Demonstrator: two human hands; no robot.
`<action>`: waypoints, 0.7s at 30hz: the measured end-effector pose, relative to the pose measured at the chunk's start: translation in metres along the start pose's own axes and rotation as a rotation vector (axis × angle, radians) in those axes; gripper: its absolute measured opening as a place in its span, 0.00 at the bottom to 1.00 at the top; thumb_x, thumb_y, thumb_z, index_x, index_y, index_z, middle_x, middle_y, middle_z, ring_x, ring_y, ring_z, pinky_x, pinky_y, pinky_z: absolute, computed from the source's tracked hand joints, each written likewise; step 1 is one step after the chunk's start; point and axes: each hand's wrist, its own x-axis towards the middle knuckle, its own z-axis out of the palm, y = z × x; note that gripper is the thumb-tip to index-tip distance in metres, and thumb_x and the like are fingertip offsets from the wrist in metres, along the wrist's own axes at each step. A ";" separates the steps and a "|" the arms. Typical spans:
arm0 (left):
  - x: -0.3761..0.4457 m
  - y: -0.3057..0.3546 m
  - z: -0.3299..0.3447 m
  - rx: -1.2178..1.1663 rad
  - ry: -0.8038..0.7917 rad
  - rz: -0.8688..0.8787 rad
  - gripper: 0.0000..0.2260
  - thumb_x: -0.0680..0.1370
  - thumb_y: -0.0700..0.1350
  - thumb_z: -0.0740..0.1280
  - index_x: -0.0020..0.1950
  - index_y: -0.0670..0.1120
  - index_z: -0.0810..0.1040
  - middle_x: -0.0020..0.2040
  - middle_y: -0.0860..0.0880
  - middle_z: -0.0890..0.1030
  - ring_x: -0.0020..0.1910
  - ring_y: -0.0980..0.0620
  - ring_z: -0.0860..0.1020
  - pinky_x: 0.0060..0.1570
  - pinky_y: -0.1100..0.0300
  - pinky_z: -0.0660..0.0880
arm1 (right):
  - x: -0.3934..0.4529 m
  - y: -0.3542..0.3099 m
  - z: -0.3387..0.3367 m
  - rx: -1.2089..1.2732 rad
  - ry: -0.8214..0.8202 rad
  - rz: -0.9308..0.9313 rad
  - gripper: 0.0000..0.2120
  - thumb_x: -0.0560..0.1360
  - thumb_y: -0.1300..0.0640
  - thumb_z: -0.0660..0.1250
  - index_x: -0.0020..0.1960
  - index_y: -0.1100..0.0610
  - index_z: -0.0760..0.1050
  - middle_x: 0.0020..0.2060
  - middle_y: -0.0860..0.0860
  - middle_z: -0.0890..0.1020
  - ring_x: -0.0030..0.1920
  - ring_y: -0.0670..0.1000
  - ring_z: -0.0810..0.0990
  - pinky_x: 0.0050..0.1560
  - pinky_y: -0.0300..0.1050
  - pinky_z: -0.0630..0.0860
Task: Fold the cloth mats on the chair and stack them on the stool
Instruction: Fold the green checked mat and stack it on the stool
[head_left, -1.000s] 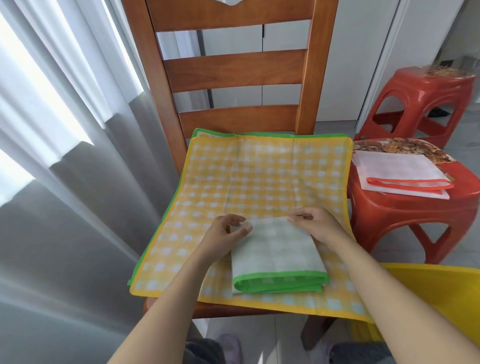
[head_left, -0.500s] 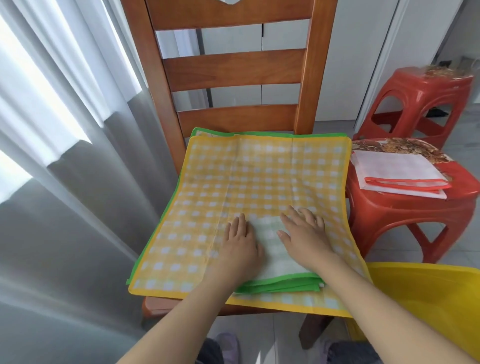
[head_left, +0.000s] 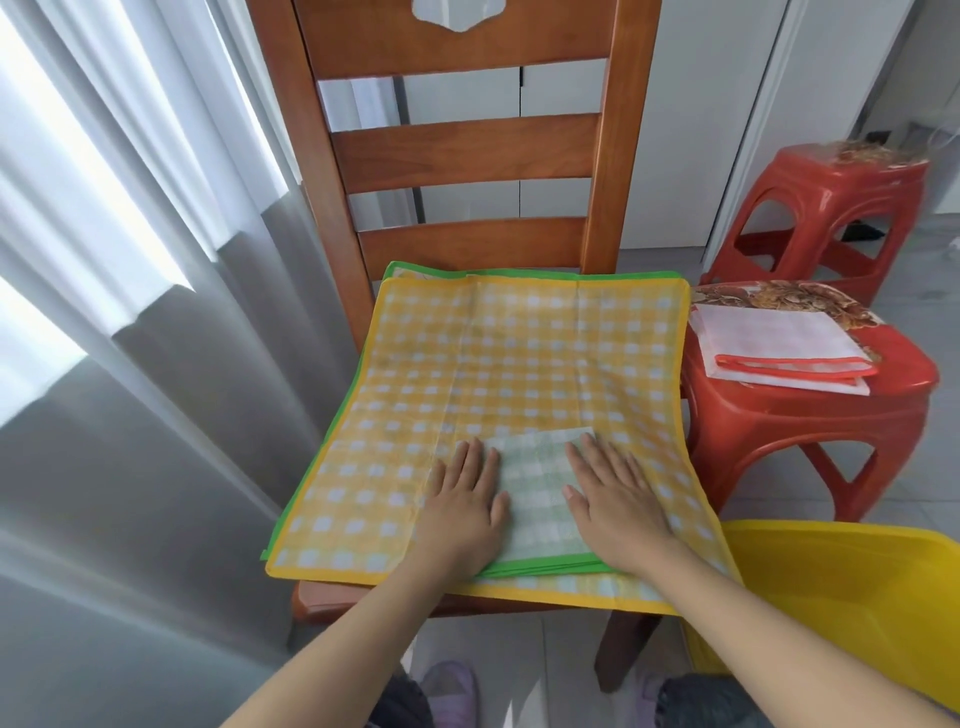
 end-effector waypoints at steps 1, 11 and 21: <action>-0.003 0.001 -0.003 -0.003 0.009 -0.044 0.26 0.82 0.55 0.44 0.78 0.51 0.44 0.78 0.45 0.41 0.77 0.47 0.40 0.75 0.49 0.42 | -0.002 -0.001 -0.001 0.015 0.034 0.043 0.28 0.81 0.44 0.43 0.77 0.52 0.40 0.77 0.49 0.43 0.76 0.50 0.42 0.76 0.48 0.42; -0.027 0.013 -0.031 -0.492 0.042 -0.457 0.21 0.74 0.51 0.67 0.61 0.40 0.71 0.53 0.45 0.77 0.47 0.47 0.78 0.44 0.54 0.78 | -0.023 -0.007 -0.022 0.284 0.107 0.460 0.19 0.76 0.45 0.62 0.59 0.58 0.72 0.57 0.54 0.79 0.59 0.57 0.74 0.59 0.49 0.70; -0.026 0.059 -0.044 -0.988 0.253 -0.228 0.23 0.78 0.45 0.63 0.72 0.52 0.62 0.66 0.48 0.70 0.59 0.47 0.75 0.52 0.49 0.79 | -0.040 0.008 -0.049 0.863 0.352 0.478 0.18 0.80 0.56 0.56 0.67 0.62 0.61 0.59 0.60 0.75 0.53 0.59 0.76 0.43 0.45 0.68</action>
